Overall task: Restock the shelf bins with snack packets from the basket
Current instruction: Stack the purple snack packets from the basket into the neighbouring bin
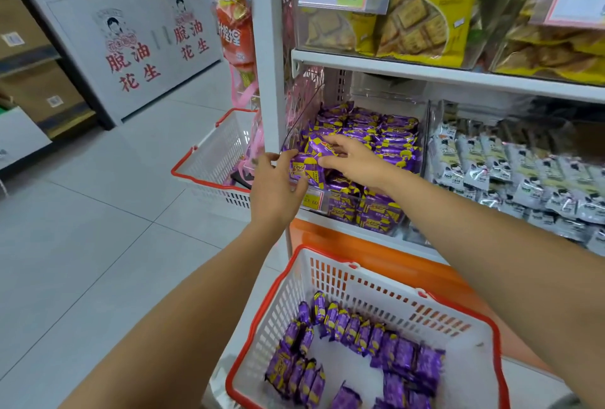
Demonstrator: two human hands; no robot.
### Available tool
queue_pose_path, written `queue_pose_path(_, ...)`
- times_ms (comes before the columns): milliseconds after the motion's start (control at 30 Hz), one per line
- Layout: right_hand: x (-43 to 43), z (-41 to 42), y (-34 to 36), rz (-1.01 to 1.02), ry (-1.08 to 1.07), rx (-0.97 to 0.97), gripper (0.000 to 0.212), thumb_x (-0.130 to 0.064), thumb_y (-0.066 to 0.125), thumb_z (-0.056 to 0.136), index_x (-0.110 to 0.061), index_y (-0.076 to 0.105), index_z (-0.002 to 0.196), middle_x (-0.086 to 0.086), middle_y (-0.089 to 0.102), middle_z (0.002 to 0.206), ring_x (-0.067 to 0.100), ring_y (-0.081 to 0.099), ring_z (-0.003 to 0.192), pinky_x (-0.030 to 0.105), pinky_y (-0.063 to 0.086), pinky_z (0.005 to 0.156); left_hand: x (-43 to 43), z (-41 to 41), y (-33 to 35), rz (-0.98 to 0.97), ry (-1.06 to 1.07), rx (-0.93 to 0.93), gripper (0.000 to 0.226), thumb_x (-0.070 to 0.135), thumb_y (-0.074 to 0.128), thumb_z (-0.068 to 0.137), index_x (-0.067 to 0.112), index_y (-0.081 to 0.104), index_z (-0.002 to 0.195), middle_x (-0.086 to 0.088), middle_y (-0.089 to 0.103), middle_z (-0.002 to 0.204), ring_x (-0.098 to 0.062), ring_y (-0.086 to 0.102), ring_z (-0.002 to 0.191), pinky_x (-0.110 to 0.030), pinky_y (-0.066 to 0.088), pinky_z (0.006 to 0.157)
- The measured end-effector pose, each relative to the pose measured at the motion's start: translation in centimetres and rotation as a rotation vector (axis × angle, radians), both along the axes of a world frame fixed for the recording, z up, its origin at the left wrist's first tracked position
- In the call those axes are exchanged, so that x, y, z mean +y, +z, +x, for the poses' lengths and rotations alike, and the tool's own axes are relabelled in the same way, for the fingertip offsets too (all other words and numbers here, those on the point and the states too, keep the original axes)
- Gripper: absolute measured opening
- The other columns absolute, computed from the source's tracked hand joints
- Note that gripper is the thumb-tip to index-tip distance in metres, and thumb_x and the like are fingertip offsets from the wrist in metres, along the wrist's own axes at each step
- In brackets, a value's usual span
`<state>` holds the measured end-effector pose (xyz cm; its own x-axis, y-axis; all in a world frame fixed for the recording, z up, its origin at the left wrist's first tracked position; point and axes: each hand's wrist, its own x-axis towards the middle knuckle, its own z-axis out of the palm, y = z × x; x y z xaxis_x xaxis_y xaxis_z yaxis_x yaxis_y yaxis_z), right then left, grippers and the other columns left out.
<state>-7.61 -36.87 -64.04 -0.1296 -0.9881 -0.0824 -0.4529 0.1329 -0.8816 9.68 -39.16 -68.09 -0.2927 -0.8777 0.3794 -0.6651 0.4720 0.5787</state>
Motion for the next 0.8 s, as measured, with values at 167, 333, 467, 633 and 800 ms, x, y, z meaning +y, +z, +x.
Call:
queue_pose_path(167,-0.2,0.2,-0.4,-0.095,-0.069,0.074,0.054,-0.015,0.066,0.091,-0.013,0.045,0.141,0.009,0.046,0.141,0.020,0.042,0.132,0.022,0.035,0.095,-0.2,-0.3,0.3,-0.099,0.049,-0.110,0.056,0.036,0.069,0.083,0.021,0.052,0.134,-0.015,0.036,0.139,-0.031,0.048,0.117,-0.041,0.051,0.087)
queue_pose_path(333,-0.4,0.7,-0.5,-0.168,-0.104,0.082,0.052,-0.012,0.070,0.088,-0.010,0.050,0.136,0.009,0.053,0.133,0.017,0.049,0.119,0.020,0.038,0.093,-0.6,-1.2,0.5,-0.232,0.006,-0.215,0.054,0.047,0.065,0.081,0.017,0.059,0.126,-0.010,0.054,0.126,-0.032,0.046,0.115,-0.047,0.046,0.089)
queue_pose_path(467,-0.1,-0.6,0.2,-0.188,-0.121,0.058,0.044,-0.014,0.066,0.091,-0.010,0.054,0.133,0.010,0.056,0.131,0.019,0.051,0.121,0.021,0.037,0.091,-1.1,-1.9,1.2,-0.202,0.001,-0.268,0.043,0.037,0.071,0.080,0.014,0.059,0.114,-0.005,0.063,0.111,-0.031,0.046,0.109,-0.044,0.043,0.083)
queue_pose_path(633,1.0,-1.8,0.7,-0.256,-0.197,0.153,0.038,-0.011,0.058,0.095,-0.010,0.055,0.133,0.006,0.056,0.134,0.017,0.049,0.125,0.021,0.036,0.092,-1.1,-2.6,1.7,-0.190,0.002,-0.386,0.040,0.028,0.073,0.077,0.013,0.055,0.109,-0.007,0.061,0.110,-0.031,0.047,0.103,-0.047,0.045,0.081)
queue_pose_path(800,1.4,-2.0,-0.3,-0.233,-0.210,0.217,0.039,-0.014,0.059,0.094,-0.014,0.055,0.133,0.005,0.057,0.133,0.016,0.050,0.124,0.023,0.038,0.090,-1.2,-2.8,2.4,-0.125,-0.017,-0.399,0.038,0.022,0.075,0.076,0.011,0.058,0.108,-0.011,0.058,0.110,-0.032,0.045,0.104,-0.045,0.044,0.082)
